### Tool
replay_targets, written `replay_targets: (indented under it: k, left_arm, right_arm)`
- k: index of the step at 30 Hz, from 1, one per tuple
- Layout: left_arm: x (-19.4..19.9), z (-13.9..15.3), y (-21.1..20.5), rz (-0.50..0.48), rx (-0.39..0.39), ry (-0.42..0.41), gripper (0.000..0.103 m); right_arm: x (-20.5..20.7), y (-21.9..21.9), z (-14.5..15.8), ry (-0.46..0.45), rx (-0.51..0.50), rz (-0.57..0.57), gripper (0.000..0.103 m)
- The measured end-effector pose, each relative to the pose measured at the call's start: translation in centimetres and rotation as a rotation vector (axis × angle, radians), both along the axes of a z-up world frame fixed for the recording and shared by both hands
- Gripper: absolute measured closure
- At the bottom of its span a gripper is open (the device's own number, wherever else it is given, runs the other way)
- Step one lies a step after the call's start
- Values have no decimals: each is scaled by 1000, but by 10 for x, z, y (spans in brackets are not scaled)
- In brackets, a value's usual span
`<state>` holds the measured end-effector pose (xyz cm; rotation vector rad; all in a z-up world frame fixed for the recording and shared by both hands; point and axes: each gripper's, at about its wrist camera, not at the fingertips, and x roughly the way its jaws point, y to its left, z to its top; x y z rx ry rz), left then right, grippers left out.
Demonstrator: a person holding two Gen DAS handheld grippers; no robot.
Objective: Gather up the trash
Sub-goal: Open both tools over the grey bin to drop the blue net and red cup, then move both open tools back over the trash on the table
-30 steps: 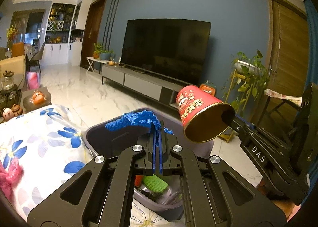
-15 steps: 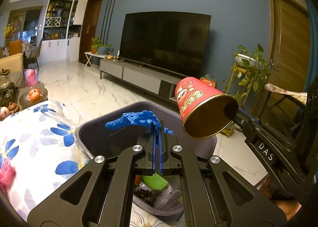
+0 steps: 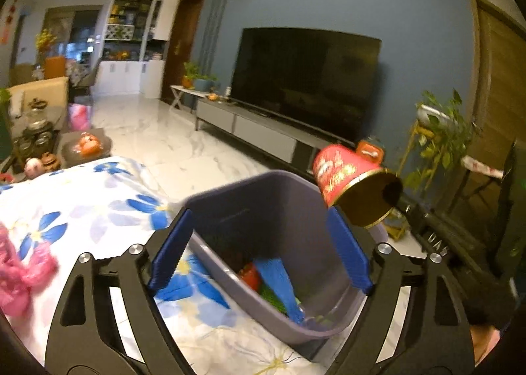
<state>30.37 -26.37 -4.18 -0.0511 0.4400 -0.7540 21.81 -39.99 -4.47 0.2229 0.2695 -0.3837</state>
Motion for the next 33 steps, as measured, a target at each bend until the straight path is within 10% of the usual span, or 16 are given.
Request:
replay_targets:
  k: [7,20,33]
  left_arm:
    - [-15,6,20,122,39,-63,15]
    - [-40,15,52,254,87,-103,14]
    - [-98,19,140,489,105,-127,14]
  right_arm:
    - [18,6,-10,54,-17,11,98]
    - [-19,24,-1,4,-43,0,39]
    - [-79,83,10,-51,-56,116,27]
